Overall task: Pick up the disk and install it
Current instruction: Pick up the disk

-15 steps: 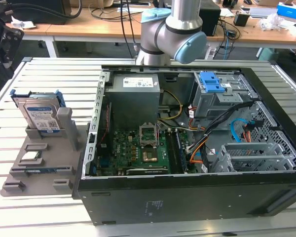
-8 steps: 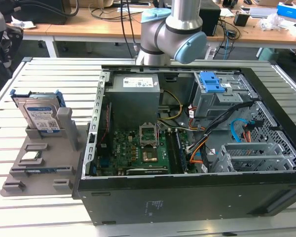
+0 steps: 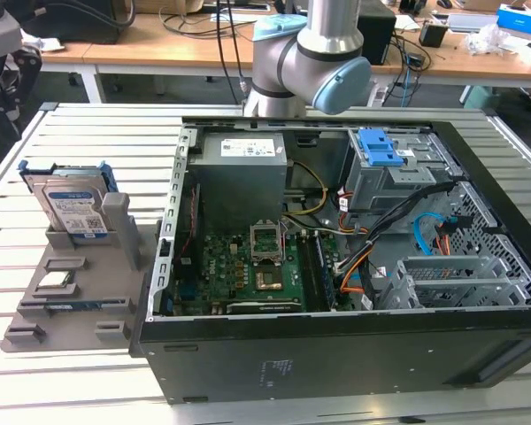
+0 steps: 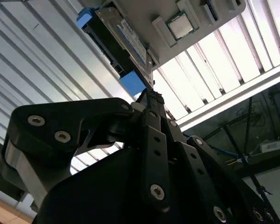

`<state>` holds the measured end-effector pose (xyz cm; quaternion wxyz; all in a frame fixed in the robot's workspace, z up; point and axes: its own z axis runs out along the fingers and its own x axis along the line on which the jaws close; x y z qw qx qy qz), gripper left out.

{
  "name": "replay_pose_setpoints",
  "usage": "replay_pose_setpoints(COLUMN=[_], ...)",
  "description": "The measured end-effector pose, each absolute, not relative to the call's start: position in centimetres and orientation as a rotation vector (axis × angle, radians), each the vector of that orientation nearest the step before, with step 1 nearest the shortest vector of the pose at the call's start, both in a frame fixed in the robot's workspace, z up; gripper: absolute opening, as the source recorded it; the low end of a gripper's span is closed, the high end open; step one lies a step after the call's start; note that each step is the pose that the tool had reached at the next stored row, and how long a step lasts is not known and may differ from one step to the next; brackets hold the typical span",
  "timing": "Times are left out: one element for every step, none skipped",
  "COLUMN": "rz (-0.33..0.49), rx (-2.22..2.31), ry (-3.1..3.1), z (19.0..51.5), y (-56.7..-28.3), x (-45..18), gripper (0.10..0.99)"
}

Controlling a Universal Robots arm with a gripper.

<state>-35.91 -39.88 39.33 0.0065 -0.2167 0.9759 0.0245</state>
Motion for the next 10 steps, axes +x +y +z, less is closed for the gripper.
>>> replay_pose_setpoints(rz=[0.077, 0.077, 0.077, 0.077, 0.077, 0.078, 0.078, 0.078, 0.078, 0.078], rx=[-0.698, -0.721, -0.741, -0.768, -0.786, -0.815, -0.844, -0.864, -0.896, -0.914], ry=[3.049, 3.044, 3.04, 3.033, 3.029, 3.022, 3.014, 3.009, 3.0, 2.995], z=[39.32, 39.32, 39.33, 39.32, 39.32, 39.32, 39.33, 39.32, 39.33, 39.33], y=[-39.88, -39.89, -39.88, -39.88, -39.89, -39.89, -39.88, -39.89, -39.89, -39.88], x=[-35.91, -35.91, -35.91, -35.91, -35.91, -35.91, -35.91, -35.91, -35.91, -35.91], gripper=[0.106, 0.106, 0.106, 0.106, 0.106, 0.106, 0.106, 0.106, 0.106, 0.106])
